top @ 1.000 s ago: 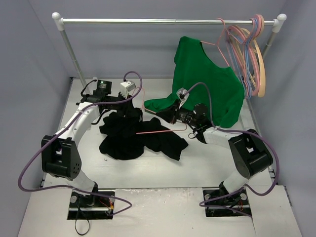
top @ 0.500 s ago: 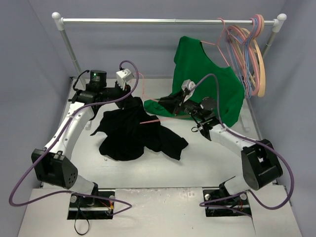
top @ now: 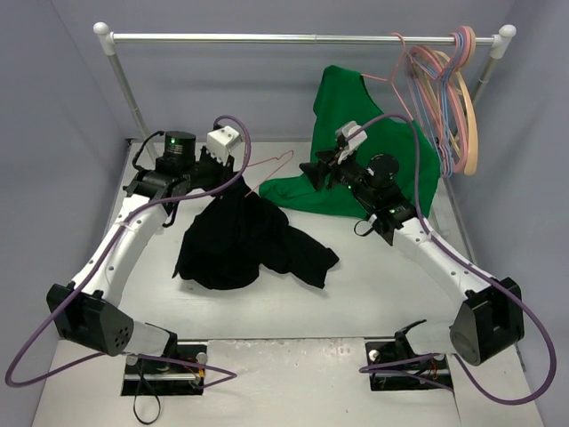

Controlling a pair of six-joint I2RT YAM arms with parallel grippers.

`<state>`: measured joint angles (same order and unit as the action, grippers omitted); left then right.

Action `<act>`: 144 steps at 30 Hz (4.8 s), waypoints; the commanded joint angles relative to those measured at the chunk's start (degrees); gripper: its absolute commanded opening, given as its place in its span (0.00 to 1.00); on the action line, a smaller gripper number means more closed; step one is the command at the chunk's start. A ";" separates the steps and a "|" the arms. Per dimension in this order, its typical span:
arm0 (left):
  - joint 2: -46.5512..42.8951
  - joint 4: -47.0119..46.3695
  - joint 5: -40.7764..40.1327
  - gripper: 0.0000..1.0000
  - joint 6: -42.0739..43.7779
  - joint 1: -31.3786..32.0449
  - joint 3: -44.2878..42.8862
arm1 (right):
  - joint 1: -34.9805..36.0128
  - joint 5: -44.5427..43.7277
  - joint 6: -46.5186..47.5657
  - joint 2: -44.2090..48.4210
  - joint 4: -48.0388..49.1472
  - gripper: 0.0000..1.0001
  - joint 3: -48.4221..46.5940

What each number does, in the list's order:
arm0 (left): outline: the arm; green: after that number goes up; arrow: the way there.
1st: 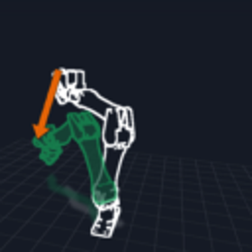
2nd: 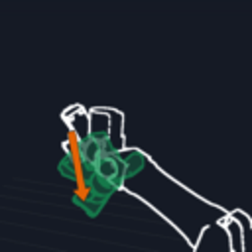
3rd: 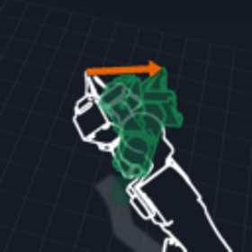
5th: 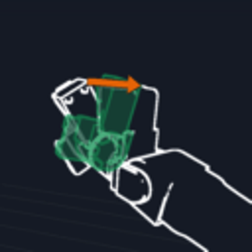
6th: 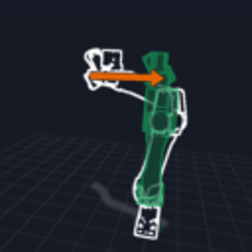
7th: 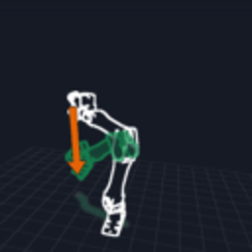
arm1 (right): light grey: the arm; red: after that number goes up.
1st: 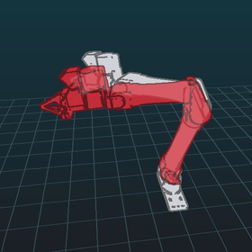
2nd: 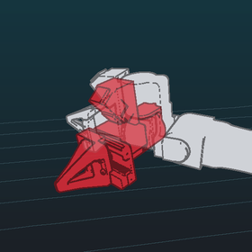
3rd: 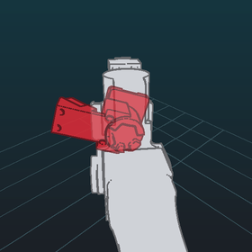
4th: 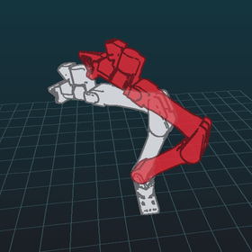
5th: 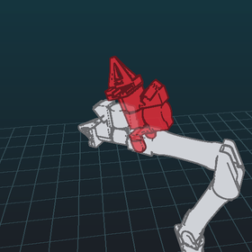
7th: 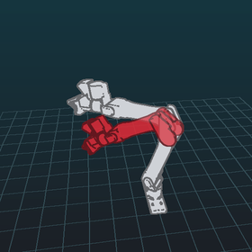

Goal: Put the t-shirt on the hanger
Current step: Place tshirt on hanger

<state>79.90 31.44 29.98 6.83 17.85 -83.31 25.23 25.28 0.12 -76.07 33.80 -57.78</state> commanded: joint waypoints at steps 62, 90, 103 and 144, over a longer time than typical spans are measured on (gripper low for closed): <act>-16.10 7.50 -14.51 0.00 -0.24 4.56 0.80 | 2.18 -8.75 -3.03 -18.15 -18.85 0.00 -22.81; -9.75 -14.54 -1.96 0.00 -5.33 10.89 -8.38 | 12.30 -11.30 15.70 -3.56 -27.21 0.02 -28.37; -19.25 -34.95 5.80 0.00 -13.94 10.81 16.94 | 11.77 -9.38 15.00 -2.68 -30.28 0.08 -23.43; -21.98 -27.23 16.43 0.00 -13.08 4.30 19.68 | -5.37 21.12 56.39 -20.34 -59.20 0.54 -45.05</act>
<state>59.09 5.58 43.53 -8.73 22.33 -58.65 19.90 43.53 51.68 -97.23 -24.25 -99.92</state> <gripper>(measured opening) 0.099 0.543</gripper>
